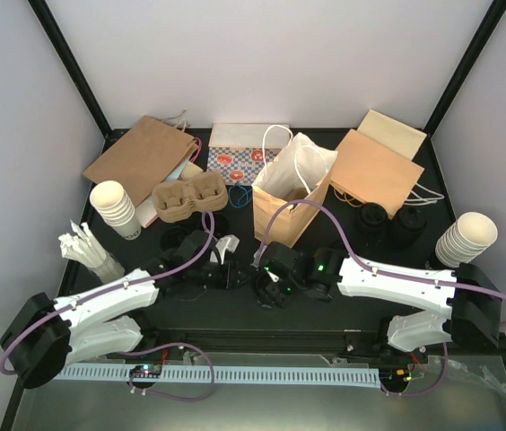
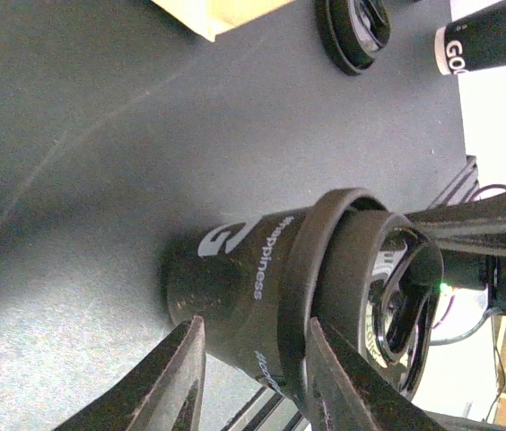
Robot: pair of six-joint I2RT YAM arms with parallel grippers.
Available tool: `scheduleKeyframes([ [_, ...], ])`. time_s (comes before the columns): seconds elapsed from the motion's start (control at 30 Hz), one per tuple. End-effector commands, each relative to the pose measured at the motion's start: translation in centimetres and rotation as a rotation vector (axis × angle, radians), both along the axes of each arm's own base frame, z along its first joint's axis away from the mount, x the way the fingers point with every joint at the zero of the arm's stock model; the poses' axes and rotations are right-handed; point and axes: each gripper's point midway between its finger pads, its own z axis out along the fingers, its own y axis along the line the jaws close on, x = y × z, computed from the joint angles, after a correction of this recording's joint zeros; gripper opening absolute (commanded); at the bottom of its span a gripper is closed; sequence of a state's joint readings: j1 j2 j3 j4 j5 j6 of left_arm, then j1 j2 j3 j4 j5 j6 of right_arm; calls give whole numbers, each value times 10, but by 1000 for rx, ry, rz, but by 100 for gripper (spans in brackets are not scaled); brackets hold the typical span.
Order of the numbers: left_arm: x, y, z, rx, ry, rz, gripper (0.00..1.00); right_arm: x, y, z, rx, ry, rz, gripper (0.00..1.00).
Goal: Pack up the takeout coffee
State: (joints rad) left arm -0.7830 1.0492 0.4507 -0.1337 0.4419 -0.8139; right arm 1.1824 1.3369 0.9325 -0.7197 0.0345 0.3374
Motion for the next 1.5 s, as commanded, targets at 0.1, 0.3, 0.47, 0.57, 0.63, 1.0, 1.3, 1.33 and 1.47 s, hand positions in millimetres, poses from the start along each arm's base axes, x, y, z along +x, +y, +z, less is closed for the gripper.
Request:
scheduleKeyframes([
  [0.1, 11, -1, 29, -42, -89, -2, 41, -31, -31, -39, -154, 148, 48, 65],
  [0.3, 16, 6, 33, -78, -88, 12, 42, -33, -18, -31, -85, 135, 106, 65],
  [0.47, 19, 9, 29, -93, -76, 12, 42, -31, -15, -34, -83, 128, 113, 65],
  [0.57, 18, 8, 24, -88, -72, -6, 42, -32, -14, -36, -92, 132, 117, 65],
  [0.63, 15, 5, 19, -96, -57, -26, 41, -31, -15, -37, -95, 130, 114, 65],
  [1.0, 4, -3, 7, -133, -17, -102, 37, -31, -16, -38, -105, 132, 106, 65],
  [1.3, 3, -7, -3, -126, -9, -146, 37, -32, -14, -39, -104, 144, 115, 64],
  [1.33, 3, -8, -4, -124, -7, -150, 37, -33, -14, -39, -103, 145, 117, 64],
  [1.47, 5, -12, -7, -126, 0, -167, 38, -33, -15, -39, -106, 146, 119, 64],
])
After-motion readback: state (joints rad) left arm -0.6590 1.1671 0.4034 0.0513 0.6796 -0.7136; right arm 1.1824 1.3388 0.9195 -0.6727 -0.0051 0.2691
